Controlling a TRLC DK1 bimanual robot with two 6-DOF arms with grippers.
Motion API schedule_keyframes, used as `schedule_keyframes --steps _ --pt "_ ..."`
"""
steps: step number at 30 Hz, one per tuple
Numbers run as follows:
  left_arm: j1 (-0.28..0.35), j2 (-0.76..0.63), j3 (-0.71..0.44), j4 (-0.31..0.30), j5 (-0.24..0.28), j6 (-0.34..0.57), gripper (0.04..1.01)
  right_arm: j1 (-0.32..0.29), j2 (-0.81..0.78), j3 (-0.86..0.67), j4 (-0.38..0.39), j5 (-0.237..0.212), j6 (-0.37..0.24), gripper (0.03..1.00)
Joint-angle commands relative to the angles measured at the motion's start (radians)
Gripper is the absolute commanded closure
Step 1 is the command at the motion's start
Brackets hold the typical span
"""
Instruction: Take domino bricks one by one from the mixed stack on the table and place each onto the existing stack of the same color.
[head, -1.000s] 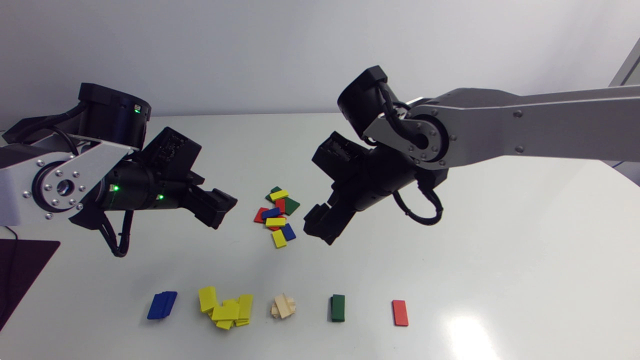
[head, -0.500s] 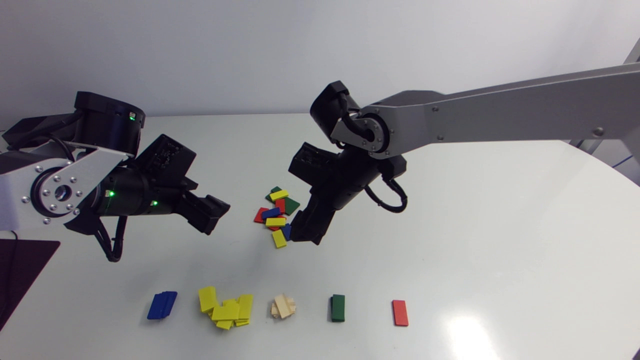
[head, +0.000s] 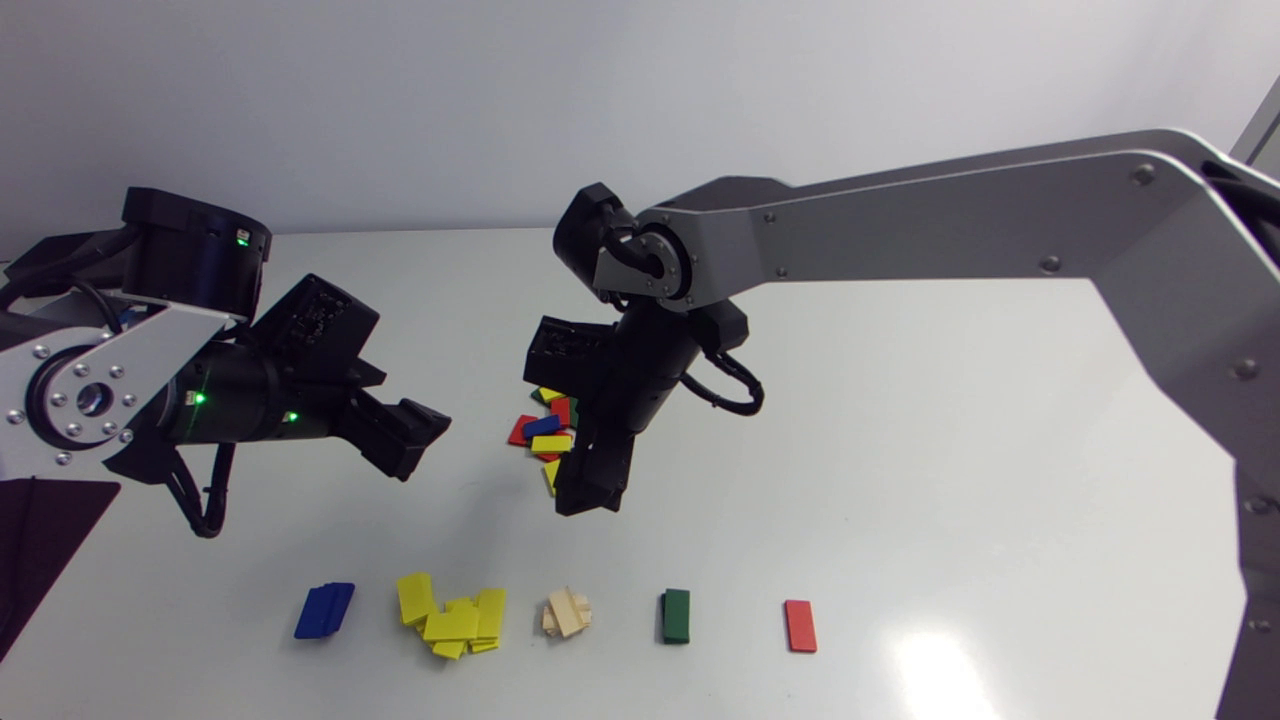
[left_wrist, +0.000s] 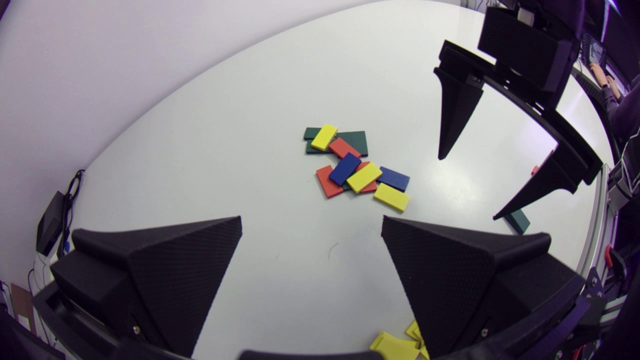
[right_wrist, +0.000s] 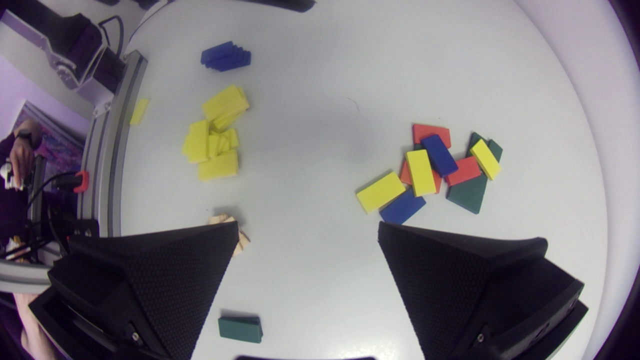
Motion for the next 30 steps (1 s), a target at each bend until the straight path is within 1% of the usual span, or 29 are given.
schedule_keyframes --steps 1,2,3,5,8,9,10,12,15,17,18,19,21,24,27,30 --pt "0.010 -0.022 -0.023 -0.010 0.011 0.017 0.049 0.000 0.076 0.063 -0.064 -0.008 -0.103 0.059" --pt "0.010 -0.022 -0.028 -0.010 0.013 0.017 0.049 -0.002 0.102 0.095 -0.093 -0.008 -0.125 0.059" --pt "0.012 -0.022 -0.032 -0.010 0.013 0.017 0.049 -0.003 0.126 0.125 -0.118 -0.008 -0.133 0.059" --pt "0.015 -0.025 -0.040 -0.010 0.013 0.019 0.049 -0.005 0.163 0.171 -0.128 -0.008 -0.125 0.059" --pt "0.025 -0.035 -0.046 -0.011 0.020 0.020 0.049 -0.006 0.218 0.242 -0.127 -0.003 -0.064 0.059" --pt "0.029 -0.040 -0.049 -0.011 0.022 0.020 0.049 -0.005 0.232 0.260 -0.124 0.000 -0.033 0.059" --pt "0.035 -0.043 -0.049 -0.011 0.026 0.022 0.049 -0.003 0.251 0.282 -0.122 0.020 0.005 0.061" --pt "0.041 -0.043 -0.049 -0.011 0.036 0.022 0.049 0.004 0.257 0.293 -0.122 0.020 0.048 0.061" --pt "0.042 -0.042 -0.044 -0.011 0.039 0.023 0.049 0.017 0.275 0.313 -0.125 0.025 0.130 0.061" --pt "0.041 -0.042 -0.040 -0.011 0.039 0.022 0.049 0.017 0.298 0.345 -0.151 0.026 0.174 0.061" --pt "0.039 -0.042 -0.037 -0.013 0.039 0.022 0.049 0.017 0.315 0.369 -0.181 0.025 0.188 0.061" --pt "0.038 -0.042 -0.034 -0.016 0.039 0.022 0.049 0.015 0.326 0.386 -0.193 0.020 0.206 0.061" --pt "0.036 -0.042 -0.028 -0.021 0.039 0.022 0.049 0.012 0.340 0.398 -0.197 0.006 0.243 0.061" --pt "0.035 -0.042 -0.028 -0.024 0.039 0.022 0.049 0.020 0.347 0.400 -0.202 0.005 0.291 0.061" --pt "0.035 -0.043 -0.031 -0.028 0.039 0.025 0.049 0.024 0.352 0.400 -0.202 0.006 0.328 0.061" --pt "0.039 -0.048 -0.034 -0.030 0.039 0.026 0.049 0.026 0.356 0.394 -0.207 0.005 0.346 0.061"
